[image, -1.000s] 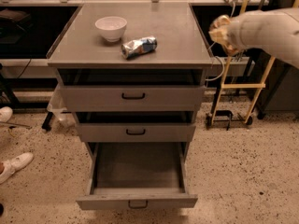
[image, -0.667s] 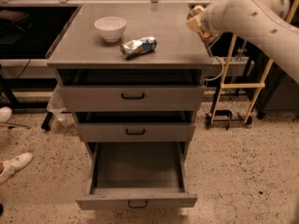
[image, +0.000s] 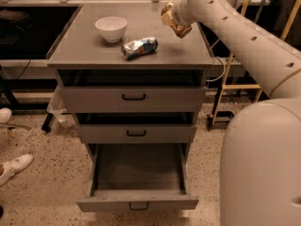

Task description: Pick orange can from bottom drawer and place on counter

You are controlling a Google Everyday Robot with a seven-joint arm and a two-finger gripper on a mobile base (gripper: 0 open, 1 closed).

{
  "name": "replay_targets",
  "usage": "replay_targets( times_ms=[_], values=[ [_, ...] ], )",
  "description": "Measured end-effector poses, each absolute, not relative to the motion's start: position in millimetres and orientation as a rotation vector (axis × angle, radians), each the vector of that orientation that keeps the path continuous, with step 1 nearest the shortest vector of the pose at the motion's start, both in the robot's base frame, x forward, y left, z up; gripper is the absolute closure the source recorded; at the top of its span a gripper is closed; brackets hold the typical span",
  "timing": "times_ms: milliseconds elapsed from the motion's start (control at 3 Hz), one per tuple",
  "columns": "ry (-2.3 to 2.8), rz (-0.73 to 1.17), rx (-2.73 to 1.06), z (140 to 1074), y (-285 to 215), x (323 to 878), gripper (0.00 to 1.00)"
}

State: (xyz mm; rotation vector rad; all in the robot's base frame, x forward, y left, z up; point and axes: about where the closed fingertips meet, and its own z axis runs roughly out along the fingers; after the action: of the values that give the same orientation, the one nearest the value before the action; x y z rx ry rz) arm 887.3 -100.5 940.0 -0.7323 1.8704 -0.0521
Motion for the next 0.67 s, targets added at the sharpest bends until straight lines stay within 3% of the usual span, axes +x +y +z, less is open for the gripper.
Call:
replay_targets(
  times_ms=[667],
  values=[
    [2.037,-0.101,-0.836,864.2,-117.8,907.5,1.0]
  ],
)
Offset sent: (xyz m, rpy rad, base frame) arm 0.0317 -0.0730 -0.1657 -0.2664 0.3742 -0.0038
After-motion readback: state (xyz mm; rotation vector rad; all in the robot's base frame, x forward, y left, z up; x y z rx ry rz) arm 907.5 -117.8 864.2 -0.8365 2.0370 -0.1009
